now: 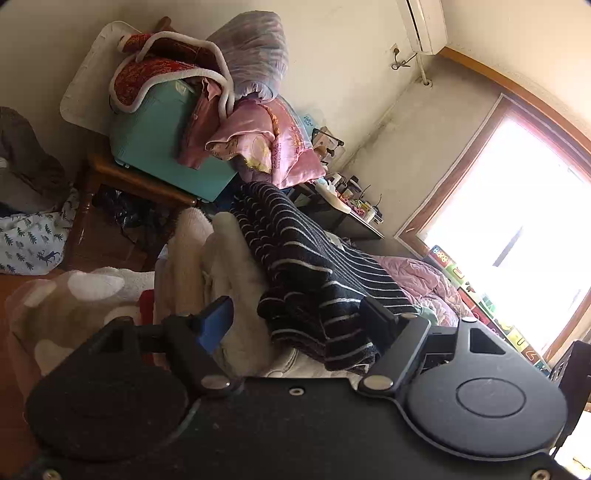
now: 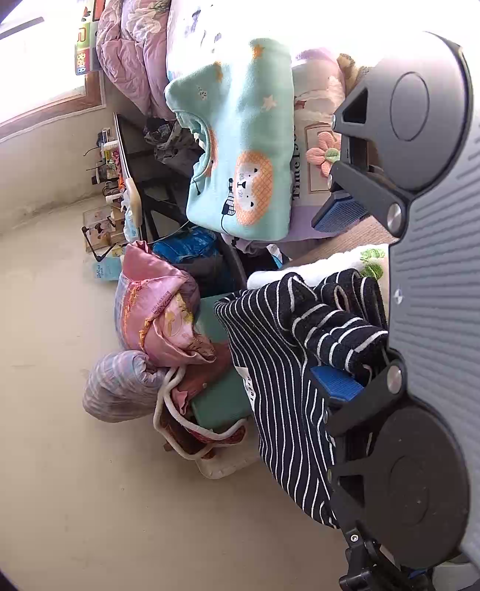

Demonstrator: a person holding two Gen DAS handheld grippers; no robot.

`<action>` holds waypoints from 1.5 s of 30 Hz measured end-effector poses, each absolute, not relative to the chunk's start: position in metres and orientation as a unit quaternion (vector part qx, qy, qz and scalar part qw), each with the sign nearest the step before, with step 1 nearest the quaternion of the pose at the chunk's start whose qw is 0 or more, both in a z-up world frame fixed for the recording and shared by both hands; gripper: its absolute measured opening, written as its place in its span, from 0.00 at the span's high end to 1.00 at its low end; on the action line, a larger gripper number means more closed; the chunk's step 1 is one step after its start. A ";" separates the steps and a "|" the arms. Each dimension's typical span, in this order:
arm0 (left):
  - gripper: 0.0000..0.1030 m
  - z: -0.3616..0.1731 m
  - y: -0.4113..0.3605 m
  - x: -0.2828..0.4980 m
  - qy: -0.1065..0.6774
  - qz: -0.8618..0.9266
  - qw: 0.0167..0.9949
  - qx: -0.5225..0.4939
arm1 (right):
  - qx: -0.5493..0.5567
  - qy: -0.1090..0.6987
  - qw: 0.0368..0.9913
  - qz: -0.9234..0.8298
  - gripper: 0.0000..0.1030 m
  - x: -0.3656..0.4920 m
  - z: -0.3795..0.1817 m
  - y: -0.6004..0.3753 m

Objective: Fold clothes

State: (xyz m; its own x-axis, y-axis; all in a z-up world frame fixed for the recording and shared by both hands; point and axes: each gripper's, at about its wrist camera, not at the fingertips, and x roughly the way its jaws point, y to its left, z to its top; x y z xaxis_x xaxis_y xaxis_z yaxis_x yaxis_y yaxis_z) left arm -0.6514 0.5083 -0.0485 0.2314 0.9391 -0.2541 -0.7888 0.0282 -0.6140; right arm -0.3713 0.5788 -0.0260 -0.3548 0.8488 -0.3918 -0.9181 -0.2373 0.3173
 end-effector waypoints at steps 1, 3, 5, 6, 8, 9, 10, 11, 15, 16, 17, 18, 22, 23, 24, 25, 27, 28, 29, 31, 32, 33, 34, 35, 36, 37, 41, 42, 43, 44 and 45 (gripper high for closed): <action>0.25 -0.047 0.503 -0.652 -0.105 0.610 0.708 -0.339 | -0.081 0.251 0.566 0.781 0.18 -0.371 -0.025 0.573; 0.24 -0.043 0.488 -0.651 -0.089 0.612 0.710 -0.336 | -0.114 0.238 0.576 0.773 0.17 -0.372 -0.024 0.560; 0.23 -0.037 0.473 -0.648 -0.073 0.612 0.714 -0.332 | -0.139 0.236 0.581 0.766 0.17 -0.371 -0.024 0.547; 0.22 -0.034 0.467 -0.647 -0.064 0.612 0.716 -0.329 | -0.145 0.238 0.580 0.765 0.17 -0.371 -0.024 0.540; 0.18 -0.025 0.456 -0.643 -0.048 0.613 0.721 -0.319 | -0.143 0.248 0.584 0.760 0.17 -0.368 -0.021 0.523; 0.16 -0.020 0.452 -0.642 -0.042 0.613 0.724 -0.315 | -0.140 0.255 0.585 0.757 0.17 -0.367 -0.017 0.515; 0.10 -0.014 0.448 -0.642 -0.035 0.612 0.726 -0.311 | -0.135 0.265 0.586 0.754 0.16 -0.366 -0.013 0.508; 0.04 -0.008 0.444 -0.641 -0.029 0.611 0.729 -0.308 | -0.132 0.273 0.586 0.752 0.12 -0.366 -0.008 0.501; 0.00 0.027 0.426 -0.634 0.004 0.620 0.737 -0.271 | -0.123 0.276 0.583 0.754 0.01 -0.371 0.027 0.469; 0.00 0.036 0.423 -0.631 0.017 0.627 0.734 -0.260 | -0.121 0.272 0.583 0.756 0.01 -0.373 0.035 0.462; 0.00 0.045 0.421 -0.628 0.031 0.635 0.730 -0.249 | -0.120 0.269 0.586 0.755 0.01 -0.375 0.045 0.456; 0.00 0.053 0.418 -0.625 0.045 0.645 0.724 -0.241 | -0.121 0.267 0.590 0.752 0.01 -0.376 0.055 0.451; 0.00 0.078 0.408 -0.613 0.098 0.680 0.694 -0.214 | -0.135 0.262 0.606 0.739 0.01 -0.382 0.085 0.435; 0.00 0.082 0.405 -0.610 0.109 0.681 0.694 -0.206 | -0.142 0.257 0.609 0.737 0.01 -0.384 0.090 0.431; 0.00 0.086 0.401 -0.608 0.117 0.679 0.698 -0.195 | -0.149 0.251 0.613 0.734 0.01 -0.386 0.094 0.427; 0.00 0.089 0.394 -0.606 0.123 0.676 0.703 -0.182 | -0.157 0.247 0.615 0.732 0.01 -0.388 0.097 0.424; 0.00 0.096 0.383 -0.603 0.132 0.674 0.710 -0.160 | -0.168 0.242 0.620 0.727 0.01 -0.390 0.102 0.418; 0.00 0.099 0.378 -0.602 0.134 0.676 0.709 -0.152 | -0.169 0.243 0.621 0.725 0.01 -0.391 0.103 0.416; 0.00 0.101 0.374 -0.601 0.136 0.679 0.706 -0.145 | -0.171 0.243 0.623 0.723 0.01 -0.392 0.105 0.413; 0.00 0.105 0.369 -0.600 0.139 0.686 0.701 -0.137 | -0.172 0.242 0.626 0.721 0.01 -0.393 0.107 0.407; 0.00 0.106 0.367 -0.600 0.139 0.689 0.699 -0.135 | -0.171 0.242 0.627 0.720 0.01 -0.394 0.107 0.405; 0.00 0.106 0.366 -0.600 0.138 0.689 0.698 -0.136 | -0.171 0.242 0.628 0.719 0.01 -0.395 0.107 0.402; 0.00 0.107 0.365 -0.601 0.136 0.689 0.698 -0.140 | -0.171 0.243 0.629 0.719 0.01 -0.396 0.107 0.400; 0.00 0.107 0.363 -0.602 0.133 0.687 0.700 -0.144 | -0.170 0.243 0.629 0.719 0.01 -0.397 0.107 0.398; 0.00 0.107 0.362 -0.603 0.130 0.684 0.702 -0.150 | -0.171 0.242 0.628 0.719 0.01 -0.398 0.106 0.396; 0.00 0.108 0.361 -0.604 0.127 0.680 0.706 -0.153 | -0.171 0.242 0.628 0.720 0.01 -0.398 0.106 0.394; 0.00 0.111 0.355 -0.606 0.119 0.671 0.715 -0.155 | -0.174 0.246 0.625 0.720 0.01 -0.400 0.103 0.392; 0.00 0.110 0.355 -0.604 0.126 0.680 0.707 -0.147 | -0.174 0.246 0.626 0.720 0.01 -0.400 0.103 0.392; 0.00 0.110 0.355 -0.600 0.135 0.691 0.697 -0.137 | -0.173 0.245 0.627 0.719 0.01 -0.400 0.102 0.391; 0.00 0.110 0.355 -0.597 0.143 0.701 0.687 -0.127 | -0.174 0.244 0.628 0.718 0.01 -0.401 0.102 0.391; 0.00 0.109 0.356 -0.594 0.152 0.710 0.677 -0.120 | -0.174 0.243 0.628 0.718 0.01 -0.401 0.102 0.391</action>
State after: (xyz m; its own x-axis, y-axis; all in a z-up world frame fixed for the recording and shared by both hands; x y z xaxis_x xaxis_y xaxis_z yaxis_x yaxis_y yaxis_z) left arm -0.5940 0.3557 0.1089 -0.0549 0.9247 -0.3767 -0.9979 -0.0377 0.0531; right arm -0.4012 0.3906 0.1018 -0.1501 0.8177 -0.5557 -0.9871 -0.0921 0.1311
